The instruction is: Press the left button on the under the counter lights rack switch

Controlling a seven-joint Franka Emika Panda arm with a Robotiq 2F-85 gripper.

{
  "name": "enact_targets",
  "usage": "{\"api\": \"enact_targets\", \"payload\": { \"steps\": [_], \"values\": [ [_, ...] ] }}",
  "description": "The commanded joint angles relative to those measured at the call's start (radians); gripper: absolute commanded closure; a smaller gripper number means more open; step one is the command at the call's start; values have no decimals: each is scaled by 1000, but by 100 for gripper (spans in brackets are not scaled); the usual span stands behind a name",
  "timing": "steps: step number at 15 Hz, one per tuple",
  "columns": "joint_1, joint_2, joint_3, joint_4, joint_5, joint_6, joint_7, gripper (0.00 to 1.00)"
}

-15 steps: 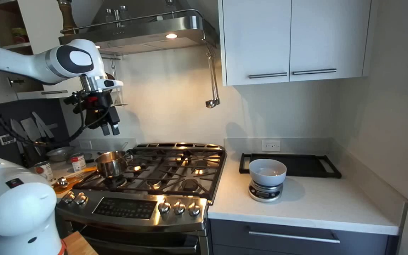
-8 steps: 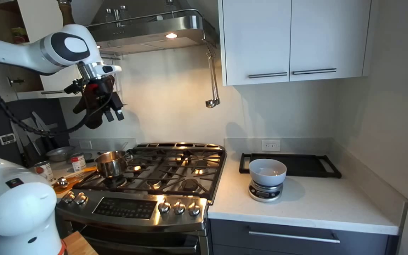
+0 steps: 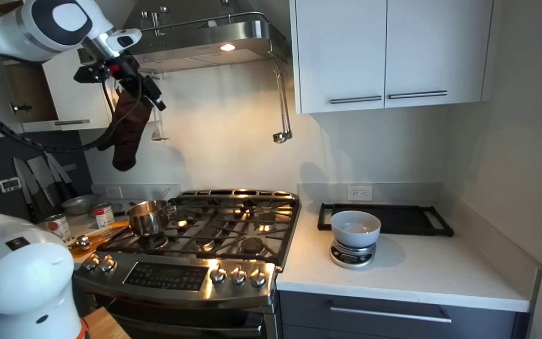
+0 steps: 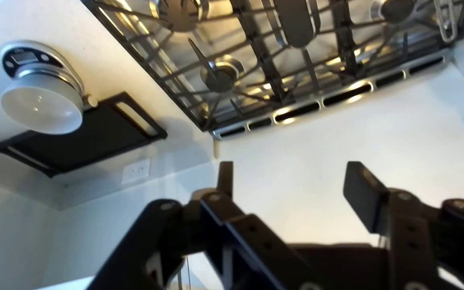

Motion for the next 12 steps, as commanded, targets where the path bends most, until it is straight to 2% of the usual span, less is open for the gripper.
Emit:
{"api": "enact_targets", "payload": {
  "steps": [1, 5, 6, 7, 12],
  "values": [
    [3, -32, -2, -10, 43, 187, -4, 58],
    [17, 0, -11, -2, 70, 406, -35, 88],
    [21, 12, -14, 8, 76, 414, -39, 96],
    [20, 20, -13, 6, 75, 462, -52, 99],
    [19, 42, 5, 24, 72, 616, -57, 100]
  ]
}}
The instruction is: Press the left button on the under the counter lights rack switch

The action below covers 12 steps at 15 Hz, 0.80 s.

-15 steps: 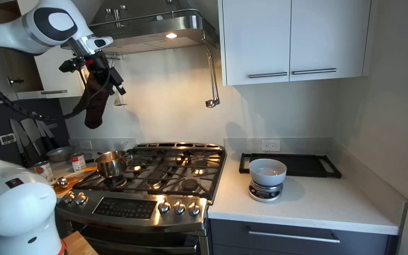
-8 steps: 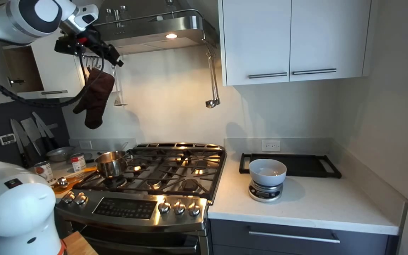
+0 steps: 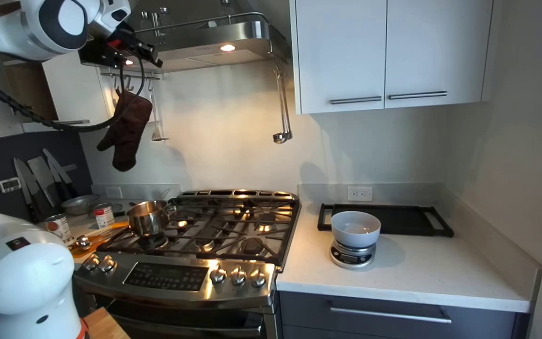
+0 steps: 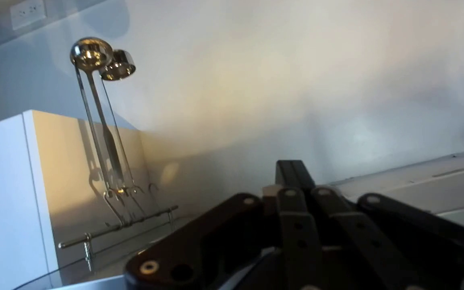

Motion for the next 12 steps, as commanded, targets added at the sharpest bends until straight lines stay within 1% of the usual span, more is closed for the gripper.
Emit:
{"api": "enact_targets", "payload": {
  "steps": [1, 3, 5, 7, 8, 10, 12],
  "values": [
    [18, 19, 3, 18, 17, 104, -14, 100],
    [26, 22, 8, 20, 23, 178, -11, 100],
    [6, 37, 36, 30, 16, 262, 7, 100],
    [31, 62, 44, 41, 24, 326, -3, 100],
    [9, 30, 38, 26, 11, 278, -3, 99],
    [15, 45, 48, 31, 13, 309, -3, 99],
    [17, 51, 49, 35, 13, 311, -3, 99]
  ]
}}
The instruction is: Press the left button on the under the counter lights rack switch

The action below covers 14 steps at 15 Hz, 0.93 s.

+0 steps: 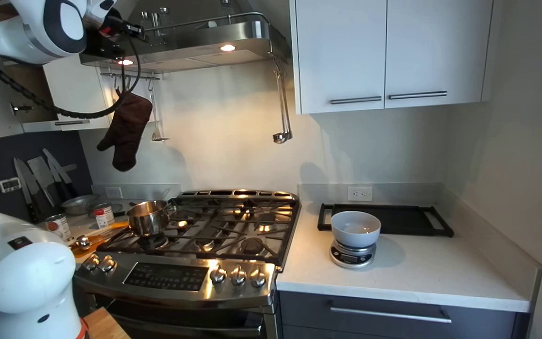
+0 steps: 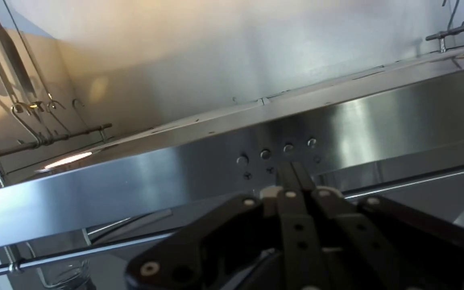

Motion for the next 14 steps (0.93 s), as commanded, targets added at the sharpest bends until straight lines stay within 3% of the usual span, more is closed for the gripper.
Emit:
{"api": "enact_targets", "payload": {
  "steps": [1, 14],
  "values": [
    [-3, 2, 3, 5, 7, -2, -5, 99],
    [-32, 58, 28, 24, -4, 79, -6, 100]
  ]
}}
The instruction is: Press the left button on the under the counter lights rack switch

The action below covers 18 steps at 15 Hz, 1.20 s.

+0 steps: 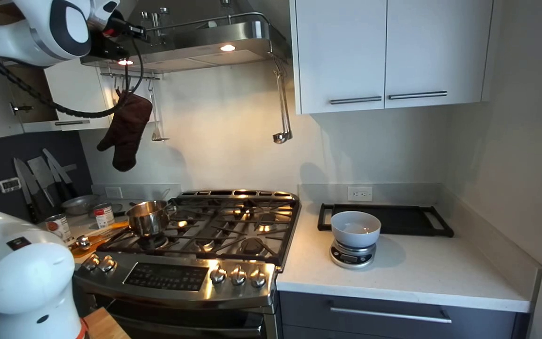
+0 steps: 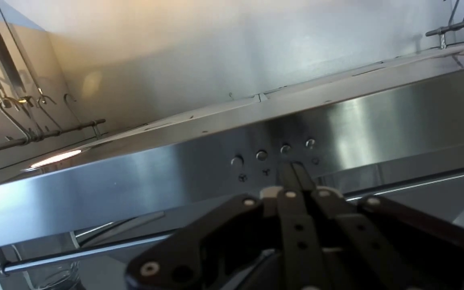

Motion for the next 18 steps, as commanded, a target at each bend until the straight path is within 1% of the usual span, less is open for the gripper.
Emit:
{"api": "enact_targets", "payload": {
  "steps": [1, 5, 12, 18],
  "values": [
    [-20, 31, 13, 11, -2, 43, -4, 100],
    [-24, 56, 17, 10, -2, 77, -5, 100],
    [-43, 82, 25, 6, -5, 104, -4, 100],
    [-40, 109, 28, 18, -3, 122, -5, 100]
  ]
}}
